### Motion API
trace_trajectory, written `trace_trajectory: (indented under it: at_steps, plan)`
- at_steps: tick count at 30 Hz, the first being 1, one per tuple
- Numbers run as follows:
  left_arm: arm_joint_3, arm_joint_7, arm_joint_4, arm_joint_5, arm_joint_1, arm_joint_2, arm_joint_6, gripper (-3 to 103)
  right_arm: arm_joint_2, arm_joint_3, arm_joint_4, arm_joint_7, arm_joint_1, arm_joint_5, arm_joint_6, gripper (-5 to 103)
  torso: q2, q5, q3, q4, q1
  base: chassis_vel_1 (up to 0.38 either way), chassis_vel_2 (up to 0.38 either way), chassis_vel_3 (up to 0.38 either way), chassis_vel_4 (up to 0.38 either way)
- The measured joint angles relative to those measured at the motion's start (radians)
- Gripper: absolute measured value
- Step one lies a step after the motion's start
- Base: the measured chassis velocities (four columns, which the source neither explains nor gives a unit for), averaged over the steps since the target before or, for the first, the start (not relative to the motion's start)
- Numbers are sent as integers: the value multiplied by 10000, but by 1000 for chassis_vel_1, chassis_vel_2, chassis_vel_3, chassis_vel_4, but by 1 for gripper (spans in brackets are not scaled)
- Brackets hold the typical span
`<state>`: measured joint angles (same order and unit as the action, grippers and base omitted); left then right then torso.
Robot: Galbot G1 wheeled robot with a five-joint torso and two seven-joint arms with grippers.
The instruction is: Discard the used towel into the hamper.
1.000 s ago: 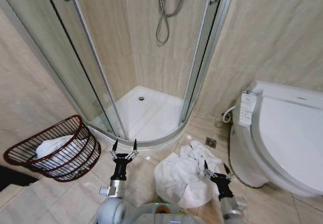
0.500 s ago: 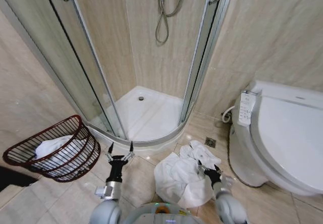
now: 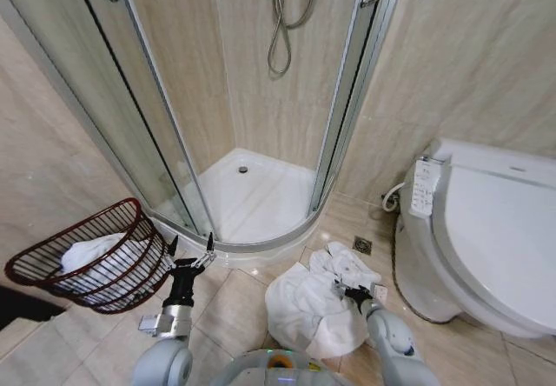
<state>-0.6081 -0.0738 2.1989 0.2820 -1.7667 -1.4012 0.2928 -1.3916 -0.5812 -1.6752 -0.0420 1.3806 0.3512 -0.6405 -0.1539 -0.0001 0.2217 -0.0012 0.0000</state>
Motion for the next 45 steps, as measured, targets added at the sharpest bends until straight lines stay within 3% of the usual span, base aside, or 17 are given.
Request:
trace_trajectory:
  at_steps: [6,16,19,21,25,27,37,40,41,45]
  plan:
    - [-190,50,0,131,-12,-20,26,100,-158,140,677,-370,-609,-35,-408,100,0,1,0,3,0,0,0,0,0]
    - [-157,99,-71,72,-74,-91,175,100,-239,114,2038,-641,-1355,-59,-28,101,0,1,0,2,0,0,0,0,0]
    - [-194,100,-26,66,-61,-74,175,100,-279,81,1960,-482,-1341,79,84,90,1,1,0,2,0,0,0,0,0]
    - [-197,100,-23,62,-54,-72,175,100,-284,79,1899,-433,-1316,92,98,90,0,1,0,2,0,0,0,0,0]
    - [-168,110,-29,48,2,-113,170,100,-389,77,1624,-295,-1196,110,69,74,0,2,-1,3,0,0,0,0,0]
    - [-143,115,-45,41,19,-125,168,100,-398,78,1592,-263,-1163,105,69,74,0,2,-1,3,0,0,0,0,0]
    - [31,153,-216,47,117,-133,158,100,-306,31,1689,-222,-1191,89,250,42,0,1,-1,3,0,0,0,0,0]
    - [122,154,-274,18,138,-126,158,100,-297,23,1729,-307,-1225,89,243,42,0,1,-1,3,0,0,0,0,0]
    - [154,156,-273,-6,139,-127,157,100,-305,2,1751,-348,-1221,92,256,35,0,2,-1,2,0,0,0,0,0]
    - [204,155,-151,-24,147,-162,100,100,-303,-24,1677,-417,-1093,139,470,23,0,3,0,2,0,0,0,0,0]
